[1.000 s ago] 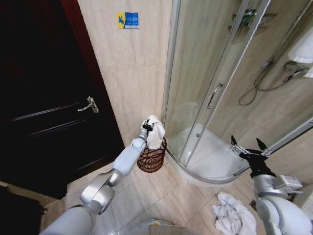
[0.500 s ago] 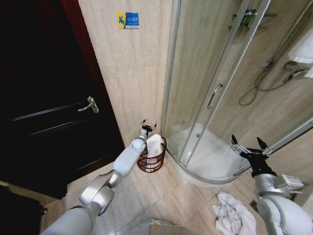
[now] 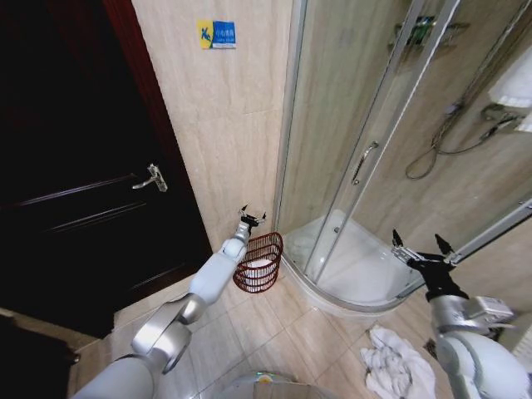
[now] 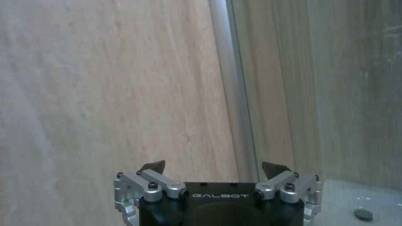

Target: Discard the used towel into the hamper.

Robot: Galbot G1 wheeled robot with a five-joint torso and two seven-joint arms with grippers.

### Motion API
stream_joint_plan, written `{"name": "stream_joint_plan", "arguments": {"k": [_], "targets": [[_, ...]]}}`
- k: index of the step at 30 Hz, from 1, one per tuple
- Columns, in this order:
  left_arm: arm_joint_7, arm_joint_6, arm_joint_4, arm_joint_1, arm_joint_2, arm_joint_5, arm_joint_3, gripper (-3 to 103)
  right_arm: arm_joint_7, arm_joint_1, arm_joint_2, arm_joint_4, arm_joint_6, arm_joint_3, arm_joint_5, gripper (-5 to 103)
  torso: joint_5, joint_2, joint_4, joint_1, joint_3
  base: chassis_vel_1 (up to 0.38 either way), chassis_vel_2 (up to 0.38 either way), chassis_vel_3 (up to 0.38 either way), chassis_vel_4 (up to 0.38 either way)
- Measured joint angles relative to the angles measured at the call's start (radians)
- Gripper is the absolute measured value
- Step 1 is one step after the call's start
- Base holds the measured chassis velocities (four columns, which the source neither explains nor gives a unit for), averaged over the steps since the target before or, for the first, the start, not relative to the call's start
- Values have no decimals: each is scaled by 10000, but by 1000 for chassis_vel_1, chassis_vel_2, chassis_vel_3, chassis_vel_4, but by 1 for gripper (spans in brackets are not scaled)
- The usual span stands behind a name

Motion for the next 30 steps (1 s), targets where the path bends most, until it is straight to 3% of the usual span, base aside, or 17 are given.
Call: {"name": "stream_joint_plan", "arguments": {"k": [11, 20, 30], "targets": [[-232, 674, -2634, 1687, 856, -397, -537, 100, 17, 34, 56, 76, -35, -468, -321, 100, -1, 0, 0, -1, -1, 0, 0, 0, 0], [-277, 967, -5647, 4255, 1362, -423, -2412, 100, 17, 30, 225, -5, -37, -988, -674, 100, 1, 1, 1, -1, -1, 0, 0, 0, 0], [-491, 966, -7634, 6400, 1456, -542, -3959, 100, -110, 75, 386, -22, -148, -1408, -952, 100, -1, 1, 2, -2, -1, 0, 0, 0, 0]]}}
